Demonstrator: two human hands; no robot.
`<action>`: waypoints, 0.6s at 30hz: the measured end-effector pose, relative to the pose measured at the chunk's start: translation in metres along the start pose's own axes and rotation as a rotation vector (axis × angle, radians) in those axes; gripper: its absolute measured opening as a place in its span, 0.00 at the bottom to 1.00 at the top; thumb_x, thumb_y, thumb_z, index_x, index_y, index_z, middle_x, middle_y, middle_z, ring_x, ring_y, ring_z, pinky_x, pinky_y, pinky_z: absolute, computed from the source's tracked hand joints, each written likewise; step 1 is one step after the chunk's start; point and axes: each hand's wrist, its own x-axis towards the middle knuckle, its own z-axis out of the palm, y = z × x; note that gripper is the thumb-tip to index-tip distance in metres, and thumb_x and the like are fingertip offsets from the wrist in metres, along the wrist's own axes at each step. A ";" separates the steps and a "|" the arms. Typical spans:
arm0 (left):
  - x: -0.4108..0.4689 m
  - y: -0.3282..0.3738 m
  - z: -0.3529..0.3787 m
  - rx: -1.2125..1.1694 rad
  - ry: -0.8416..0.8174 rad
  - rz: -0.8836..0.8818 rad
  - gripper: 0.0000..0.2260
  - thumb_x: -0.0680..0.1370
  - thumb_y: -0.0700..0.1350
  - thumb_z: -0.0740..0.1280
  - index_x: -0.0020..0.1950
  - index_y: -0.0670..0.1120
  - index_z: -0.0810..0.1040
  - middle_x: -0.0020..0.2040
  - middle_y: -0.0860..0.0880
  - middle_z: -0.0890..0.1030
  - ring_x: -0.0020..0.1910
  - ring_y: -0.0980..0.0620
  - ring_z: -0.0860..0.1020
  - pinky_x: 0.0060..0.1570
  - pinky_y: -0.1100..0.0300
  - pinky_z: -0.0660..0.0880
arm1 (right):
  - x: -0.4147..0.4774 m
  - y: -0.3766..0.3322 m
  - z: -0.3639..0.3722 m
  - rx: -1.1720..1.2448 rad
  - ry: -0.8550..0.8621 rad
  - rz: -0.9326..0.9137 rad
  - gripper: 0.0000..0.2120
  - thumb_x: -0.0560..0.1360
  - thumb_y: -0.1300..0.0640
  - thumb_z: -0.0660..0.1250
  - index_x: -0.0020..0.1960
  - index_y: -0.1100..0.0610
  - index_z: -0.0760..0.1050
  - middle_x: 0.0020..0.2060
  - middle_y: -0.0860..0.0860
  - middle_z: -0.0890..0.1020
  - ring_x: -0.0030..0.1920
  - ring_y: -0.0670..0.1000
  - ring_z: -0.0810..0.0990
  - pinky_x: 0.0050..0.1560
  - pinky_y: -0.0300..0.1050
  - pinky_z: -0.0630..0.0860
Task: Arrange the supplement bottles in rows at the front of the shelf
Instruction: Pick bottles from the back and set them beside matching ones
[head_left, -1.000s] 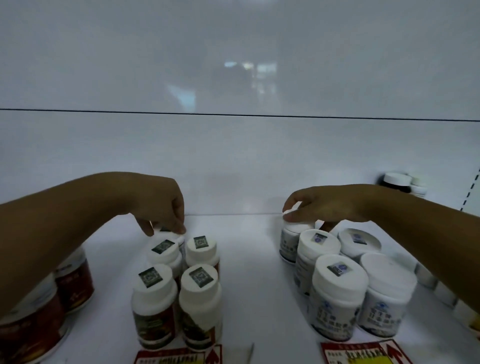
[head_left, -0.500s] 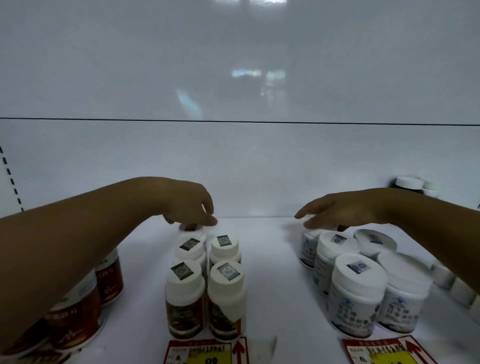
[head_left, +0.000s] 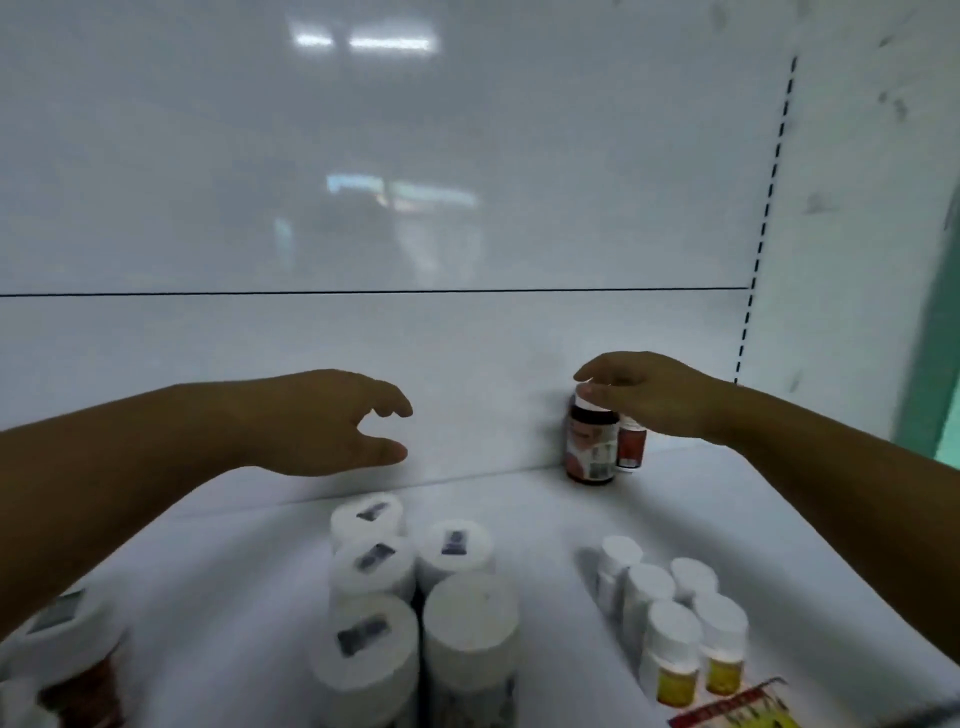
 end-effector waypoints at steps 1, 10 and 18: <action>0.011 0.011 0.000 0.001 0.004 0.018 0.23 0.76 0.59 0.61 0.70 0.58 0.64 0.67 0.56 0.70 0.51 0.58 0.70 0.52 0.66 0.63 | 0.002 0.014 -0.002 0.050 0.042 0.011 0.08 0.74 0.45 0.64 0.53 0.44 0.75 0.49 0.43 0.79 0.47 0.43 0.77 0.40 0.34 0.73; 0.149 0.127 0.029 0.033 0.027 0.086 0.25 0.76 0.52 0.65 0.71 0.55 0.63 0.70 0.52 0.68 0.67 0.52 0.68 0.62 0.61 0.64 | 0.039 0.150 0.027 0.443 0.280 0.266 0.24 0.69 0.60 0.68 0.64 0.54 0.67 0.60 0.54 0.75 0.50 0.52 0.75 0.48 0.46 0.73; 0.229 0.152 0.056 -0.096 0.038 0.005 0.26 0.76 0.46 0.66 0.73 0.46 0.62 0.74 0.46 0.64 0.69 0.46 0.66 0.68 0.54 0.63 | 0.050 0.179 0.058 0.562 0.133 0.193 0.34 0.67 0.56 0.73 0.69 0.52 0.61 0.63 0.50 0.75 0.54 0.47 0.74 0.57 0.43 0.70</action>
